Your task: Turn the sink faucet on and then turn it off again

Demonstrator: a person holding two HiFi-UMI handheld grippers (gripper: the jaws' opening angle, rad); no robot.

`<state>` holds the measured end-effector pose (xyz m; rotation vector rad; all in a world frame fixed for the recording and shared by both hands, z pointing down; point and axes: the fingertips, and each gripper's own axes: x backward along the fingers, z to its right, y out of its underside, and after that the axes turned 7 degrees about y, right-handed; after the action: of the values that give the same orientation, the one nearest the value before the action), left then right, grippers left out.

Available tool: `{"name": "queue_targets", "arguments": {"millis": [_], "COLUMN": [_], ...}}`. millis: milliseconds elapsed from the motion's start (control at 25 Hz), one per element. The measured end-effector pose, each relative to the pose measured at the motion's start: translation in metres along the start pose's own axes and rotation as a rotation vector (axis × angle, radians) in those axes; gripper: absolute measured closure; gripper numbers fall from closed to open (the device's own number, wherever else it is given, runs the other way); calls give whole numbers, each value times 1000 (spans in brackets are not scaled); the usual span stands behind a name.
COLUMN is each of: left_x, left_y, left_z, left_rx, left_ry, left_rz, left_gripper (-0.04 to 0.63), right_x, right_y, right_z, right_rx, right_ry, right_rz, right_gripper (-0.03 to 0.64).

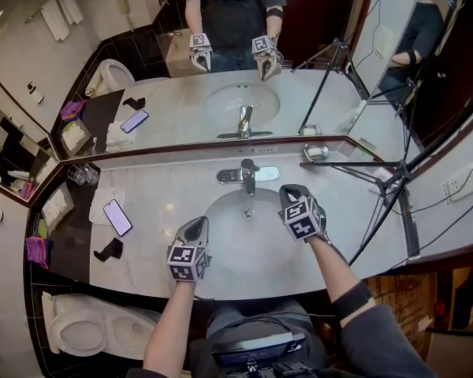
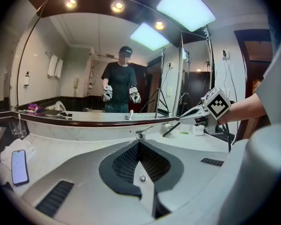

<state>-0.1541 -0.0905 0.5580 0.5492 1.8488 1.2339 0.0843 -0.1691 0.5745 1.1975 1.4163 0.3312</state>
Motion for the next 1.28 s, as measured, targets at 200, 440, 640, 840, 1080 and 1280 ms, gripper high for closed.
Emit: {"name": "queue_targets", "arguments": {"millis": [200, 440, 640, 840, 1080, 1280], "left_x": [-1, -2, 1, 7, 11, 16], "left_y": [-8, -11, -5, 0, 6, 4], "left_z": [9, 17, 18, 17, 17, 16], "left_rx": [-16, -38, -43, -35, -26, -22], "left_ry": [13, 25, 18, 5, -7, -4], "left_rz": [0, -5, -12, -17, -18, -11], "left_gripper": [607, 607, 607, 607, 607, 609], "right_x": [35, 75, 88, 89, 87, 87], "right_y": [20, 37, 57, 70, 76, 77], "right_z": [5, 10, 3, 1, -1, 0], "right_rx": [46, 253, 308, 198, 122, 38], "right_ry": [31, 118, 131, 119, 104, 89], "right_rz": [10, 55, 48, 32, 26, 22], "right_gripper": [600, 600, 600, 600, 600, 600]}}
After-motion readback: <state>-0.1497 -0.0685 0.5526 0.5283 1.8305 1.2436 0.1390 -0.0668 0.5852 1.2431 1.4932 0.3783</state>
